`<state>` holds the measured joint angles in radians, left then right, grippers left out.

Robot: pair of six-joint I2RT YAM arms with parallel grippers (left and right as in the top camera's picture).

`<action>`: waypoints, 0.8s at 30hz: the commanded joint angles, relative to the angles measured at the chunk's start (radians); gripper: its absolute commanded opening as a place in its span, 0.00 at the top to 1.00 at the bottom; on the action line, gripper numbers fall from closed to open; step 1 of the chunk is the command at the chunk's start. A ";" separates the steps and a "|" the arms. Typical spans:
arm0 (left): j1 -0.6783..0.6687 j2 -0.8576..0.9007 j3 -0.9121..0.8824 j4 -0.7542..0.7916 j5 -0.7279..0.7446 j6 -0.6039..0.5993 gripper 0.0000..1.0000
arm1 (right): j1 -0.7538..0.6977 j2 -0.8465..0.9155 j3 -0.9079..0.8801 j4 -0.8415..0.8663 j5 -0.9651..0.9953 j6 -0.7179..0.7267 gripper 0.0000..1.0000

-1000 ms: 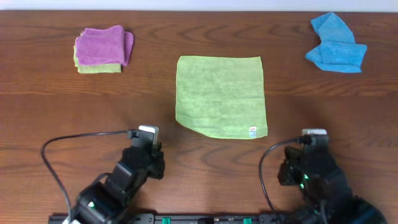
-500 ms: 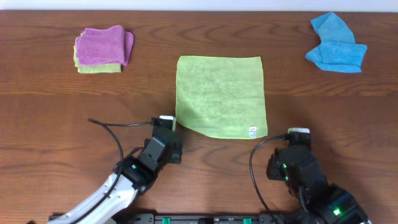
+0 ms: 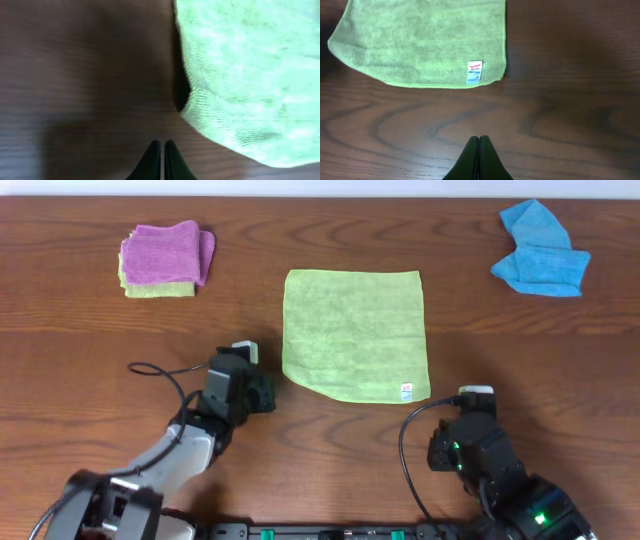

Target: Fold the cloth

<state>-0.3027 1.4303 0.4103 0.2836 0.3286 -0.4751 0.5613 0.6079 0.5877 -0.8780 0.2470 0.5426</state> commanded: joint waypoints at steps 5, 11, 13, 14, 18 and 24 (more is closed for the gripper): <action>0.025 0.009 0.020 0.118 0.277 -0.162 0.94 | 0.011 0.001 -0.002 -0.005 -0.034 -0.017 0.98; 0.029 0.009 0.020 0.137 0.282 -0.230 0.74 | 0.011 0.001 -0.002 -0.005 -0.042 -0.017 0.98; 0.029 0.009 0.020 0.135 0.281 -0.229 0.52 | 0.011 0.001 -0.002 -0.005 -0.042 -0.017 0.98; 0.029 0.009 0.020 0.132 0.274 -0.229 0.52 | 0.011 0.001 -0.002 -0.005 -0.042 -0.017 0.99; 0.029 0.009 0.020 0.092 0.173 -0.228 0.39 | 0.011 0.001 -0.002 -0.005 -0.049 -0.017 0.98; 0.029 0.010 0.020 0.060 0.103 -0.186 0.36 | 0.011 0.001 -0.001 -0.005 -0.050 -0.017 0.98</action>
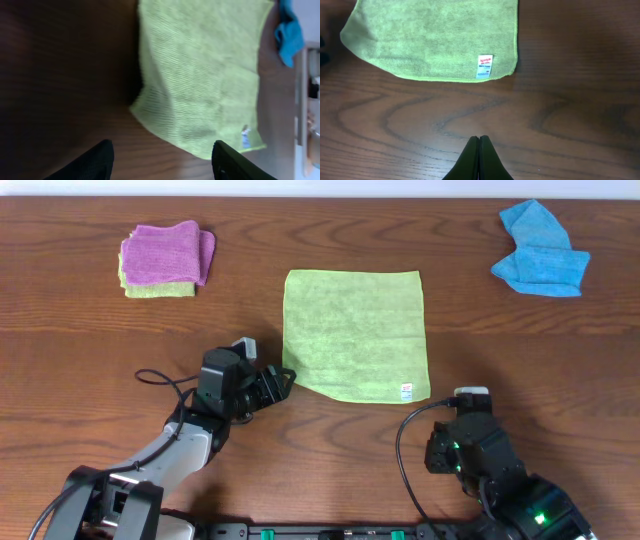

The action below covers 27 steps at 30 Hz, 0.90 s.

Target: Fold the cloth

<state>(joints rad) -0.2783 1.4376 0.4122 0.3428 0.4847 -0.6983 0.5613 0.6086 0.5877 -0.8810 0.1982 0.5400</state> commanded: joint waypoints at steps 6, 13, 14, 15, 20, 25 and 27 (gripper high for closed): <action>0.005 0.002 0.018 0.006 -0.077 0.041 0.36 | 0.011 0.000 -0.001 -0.001 -0.010 -0.018 0.98; 0.005 0.021 0.018 0.027 -0.072 0.040 0.33 | 0.011 0.001 -0.001 0.027 -0.045 -0.074 0.98; 0.005 0.031 0.018 0.041 -0.060 0.038 0.34 | 0.010 0.003 -0.001 0.036 -0.045 -0.084 0.99; 0.005 0.041 0.018 0.058 -0.044 0.036 0.34 | 0.008 0.007 -0.001 0.043 -0.044 -0.086 0.98; 0.005 0.101 0.018 0.143 -0.002 -0.015 0.35 | 0.006 0.038 -0.001 0.060 -0.038 -0.093 0.98; 0.005 0.124 0.018 0.171 0.014 -0.021 0.35 | 0.006 0.065 -0.001 0.060 -0.038 -0.093 0.98; 0.005 0.127 0.018 0.171 0.014 -0.021 0.35 | 0.006 0.067 -0.001 0.062 -0.038 -0.093 0.98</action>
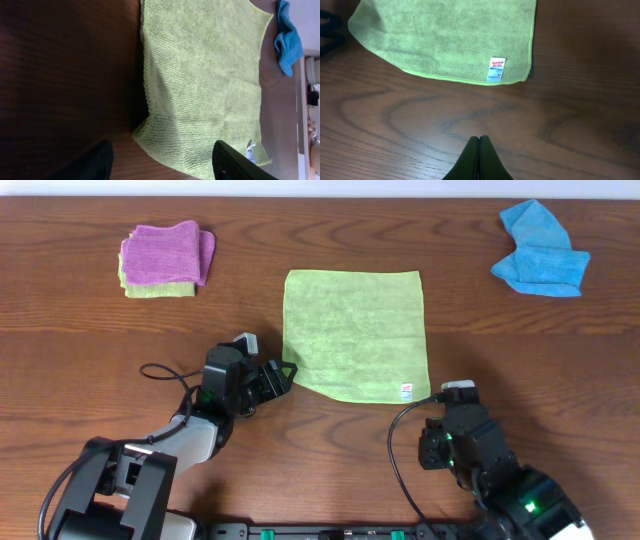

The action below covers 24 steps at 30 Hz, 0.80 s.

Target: Fold the cloth

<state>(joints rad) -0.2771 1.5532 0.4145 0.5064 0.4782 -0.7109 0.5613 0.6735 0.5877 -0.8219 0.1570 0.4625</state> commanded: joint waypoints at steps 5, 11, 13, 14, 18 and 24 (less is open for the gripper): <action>0.004 0.013 0.016 0.025 0.020 -0.008 0.34 | 0.006 0.002 -0.001 0.024 0.003 -0.016 0.92; 0.004 0.013 0.016 0.049 0.021 -0.008 0.31 | 0.006 0.002 -0.001 0.046 0.003 -0.016 0.35; 0.004 0.013 0.016 0.049 0.022 -0.008 0.31 | 0.006 0.002 -0.001 0.048 0.003 -0.015 0.21; 0.003 0.013 0.016 0.050 0.029 -0.008 0.30 | 0.006 0.002 -0.001 0.048 0.003 -0.015 0.14; 0.002 0.013 0.016 0.051 0.044 -0.011 0.28 | 0.006 0.002 -0.001 0.048 0.003 -0.015 0.01; 0.002 0.034 0.016 0.056 0.043 -0.012 0.27 | 0.006 0.002 -0.001 0.048 0.003 -0.015 0.01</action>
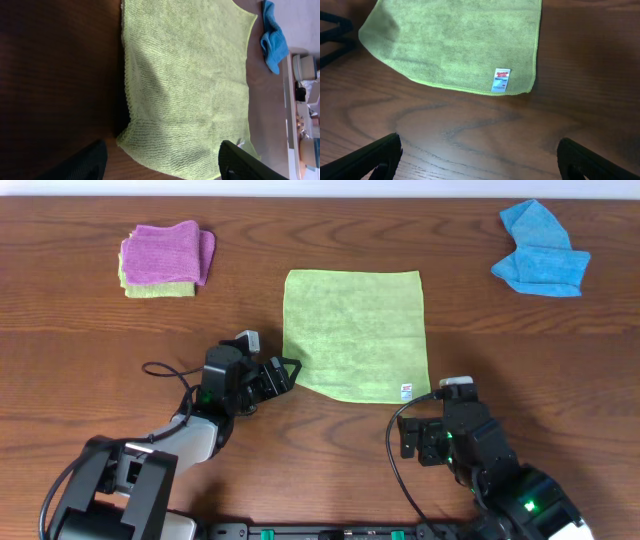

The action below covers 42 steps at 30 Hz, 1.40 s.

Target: Fold the cloth

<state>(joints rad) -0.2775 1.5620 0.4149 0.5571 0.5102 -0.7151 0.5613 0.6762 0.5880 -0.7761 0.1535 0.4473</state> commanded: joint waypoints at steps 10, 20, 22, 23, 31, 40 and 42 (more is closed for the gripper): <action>0.002 0.135 0.015 0.139 0.064 -0.078 0.28 | 0.006 -0.001 -0.002 0.002 0.006 0.000 0.01; 0.002 0.140 0.016 0.192 0.088 -0.075 0.28 | 0.006 -0.001 -0.002 0.002 0.007 0.000 0.01; 0.002 0.140 0.016 0.232 0.119 -0.078 0.27 | 0.006 -0.001 -0.002 0.002 0.007 0.000 0.01; 0.002 0.140 0.017 0.248 0.130 -0.086 0.27 | 0.006 -0.001 -0.002 0.002 0.007 0.000 0.01; 0.002 0.140 0.022 0.345 0.215 -0.237 0.20 | 0.006 -0.001 -0.002 0.002 0.008 0.000 0.01; 0.002 0.140 0.023 0.446 0.362 -0.467 0.20 | 0.006 0.002 -0.002 0.002 0.023 0.000 0.01; 0.002 0.140 0.023 0.453 0.390 -0.479 0.23 | 0.006 0.008 -0.002 0.002 0.023 0.000 0.01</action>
<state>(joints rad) -0.2775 1.6947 0.4240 1.0000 0.8257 -1.1263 0.5613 0.6781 0.5877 -0.7753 0.1574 0.4473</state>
